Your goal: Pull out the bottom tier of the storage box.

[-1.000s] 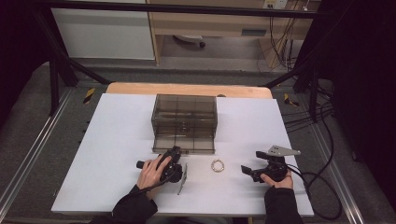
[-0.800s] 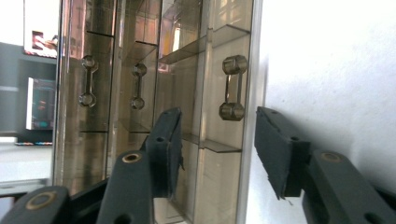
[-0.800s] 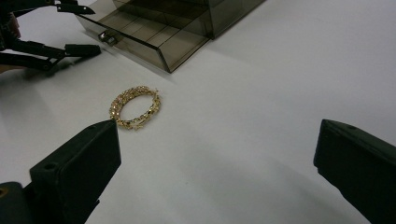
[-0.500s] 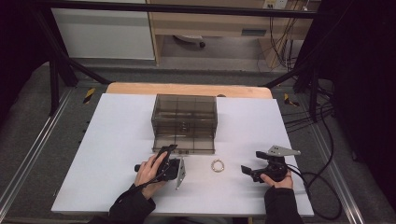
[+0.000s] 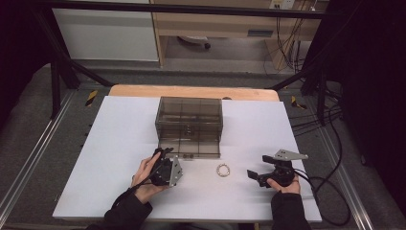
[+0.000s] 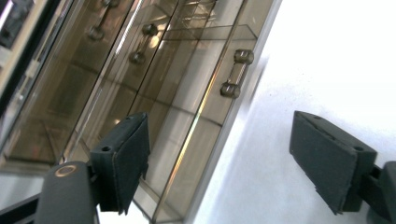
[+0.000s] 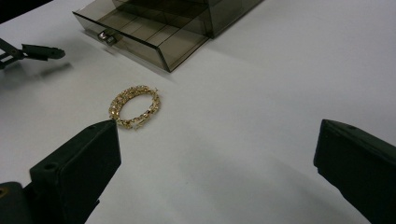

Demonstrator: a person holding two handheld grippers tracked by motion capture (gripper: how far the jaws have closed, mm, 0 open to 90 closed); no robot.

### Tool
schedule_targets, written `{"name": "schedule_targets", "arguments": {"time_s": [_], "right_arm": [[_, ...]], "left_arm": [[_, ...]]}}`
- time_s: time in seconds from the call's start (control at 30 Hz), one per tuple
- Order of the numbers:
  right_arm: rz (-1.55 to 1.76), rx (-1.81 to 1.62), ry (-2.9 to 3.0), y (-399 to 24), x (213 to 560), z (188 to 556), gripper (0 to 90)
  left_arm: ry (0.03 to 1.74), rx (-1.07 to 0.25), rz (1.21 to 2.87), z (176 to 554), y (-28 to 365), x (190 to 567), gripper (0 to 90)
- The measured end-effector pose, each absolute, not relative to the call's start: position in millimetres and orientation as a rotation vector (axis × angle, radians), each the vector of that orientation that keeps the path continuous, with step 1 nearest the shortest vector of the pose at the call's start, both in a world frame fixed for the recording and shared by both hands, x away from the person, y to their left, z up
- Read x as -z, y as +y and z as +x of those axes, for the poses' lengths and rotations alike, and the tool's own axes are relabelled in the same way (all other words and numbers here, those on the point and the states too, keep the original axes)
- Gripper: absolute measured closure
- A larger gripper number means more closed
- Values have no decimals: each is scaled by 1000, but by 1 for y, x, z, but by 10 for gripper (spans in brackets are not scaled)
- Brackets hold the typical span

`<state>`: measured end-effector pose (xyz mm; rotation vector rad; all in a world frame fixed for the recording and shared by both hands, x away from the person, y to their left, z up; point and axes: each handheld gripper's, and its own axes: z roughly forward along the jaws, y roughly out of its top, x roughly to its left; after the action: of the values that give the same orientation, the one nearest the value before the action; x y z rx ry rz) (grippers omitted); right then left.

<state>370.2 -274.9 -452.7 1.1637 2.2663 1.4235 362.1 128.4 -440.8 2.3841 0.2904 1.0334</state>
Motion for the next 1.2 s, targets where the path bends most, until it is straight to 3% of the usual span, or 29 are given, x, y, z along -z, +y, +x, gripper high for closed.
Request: {"name": "schedule_targets", "arguments": {"time_s": [0.67, 1.2], "right_arm": [[1168, -1402, 2278, -273, 454, 370, 11], [1171, -1385, 2293, -271, 455, 371, 10]], "left_arm": [[618, -779, 2305, 361, 185, 434, 87], [806, -591, 2169, 359, 229, 436, 75]]}}
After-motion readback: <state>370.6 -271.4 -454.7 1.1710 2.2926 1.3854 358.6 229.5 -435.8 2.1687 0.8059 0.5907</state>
